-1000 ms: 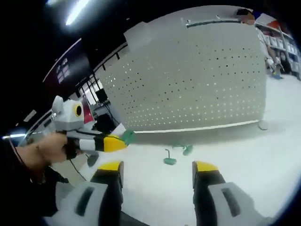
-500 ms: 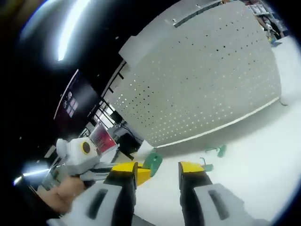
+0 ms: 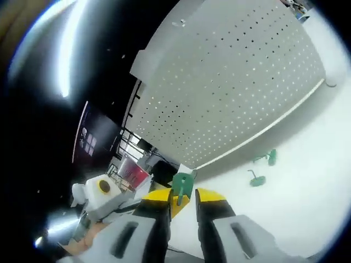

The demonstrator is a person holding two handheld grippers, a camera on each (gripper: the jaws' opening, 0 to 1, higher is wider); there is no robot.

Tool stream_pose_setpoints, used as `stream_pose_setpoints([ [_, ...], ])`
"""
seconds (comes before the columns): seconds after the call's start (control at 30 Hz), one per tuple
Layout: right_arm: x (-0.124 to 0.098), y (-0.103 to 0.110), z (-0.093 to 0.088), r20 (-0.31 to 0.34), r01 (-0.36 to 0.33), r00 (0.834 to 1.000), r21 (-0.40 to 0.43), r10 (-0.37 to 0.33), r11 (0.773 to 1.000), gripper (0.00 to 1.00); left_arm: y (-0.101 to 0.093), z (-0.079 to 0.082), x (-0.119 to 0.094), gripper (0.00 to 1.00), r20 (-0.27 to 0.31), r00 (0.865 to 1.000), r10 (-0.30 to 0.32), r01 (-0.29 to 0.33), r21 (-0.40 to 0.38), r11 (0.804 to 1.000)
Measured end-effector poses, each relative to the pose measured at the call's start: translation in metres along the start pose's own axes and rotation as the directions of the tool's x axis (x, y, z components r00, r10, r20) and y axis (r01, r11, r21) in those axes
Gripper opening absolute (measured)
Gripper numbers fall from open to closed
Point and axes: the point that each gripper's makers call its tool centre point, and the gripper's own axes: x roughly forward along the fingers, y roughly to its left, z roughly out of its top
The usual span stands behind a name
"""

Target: Insert the hook assembly into the mounting plate slot until the hook locks in place.

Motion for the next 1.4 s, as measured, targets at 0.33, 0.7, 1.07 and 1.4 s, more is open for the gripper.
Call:
stream_pose_setpoints([
  [0.33, 0.004, 0.006, 0.000, 0.010, -0.018, 1.000, 0.016, 0.018, 1.000, 0.03, -0.001, 0.005, -0.003, 0.02, 0.019, 1.000, 0.012, -0.013, 0.073, 0.997],
  [0.7, 0.005, 0.011, 0.002, 0.028, -0.041, 0.999, 0.087, 0.038, 0.995, 0.01, 0.001, 0.008, -0.008, 0.02, 0.041, 0.998, 0.040, -0.045, 0.127, 0.991],
  [1.07, 0.007, 0.024, 0.002, 0.010, -0.083, 0.997, 0.037, 0.083, 0.996, 0.00, -0.001, 0.013, -0.018, 0.04, 0.047, 0.999, 0.005, -0.009, 0.099, 0.995],
  [1.4, 0.012, 0.049, 0.005, -0.049, -0.143, 0.989, -0.166, 0.137, 0.976, 0.00, -0.005, 0.023, -0.032, 0.24, 0.079, 0.996, -0.052, 0.045, 0.081, 0.996],
])
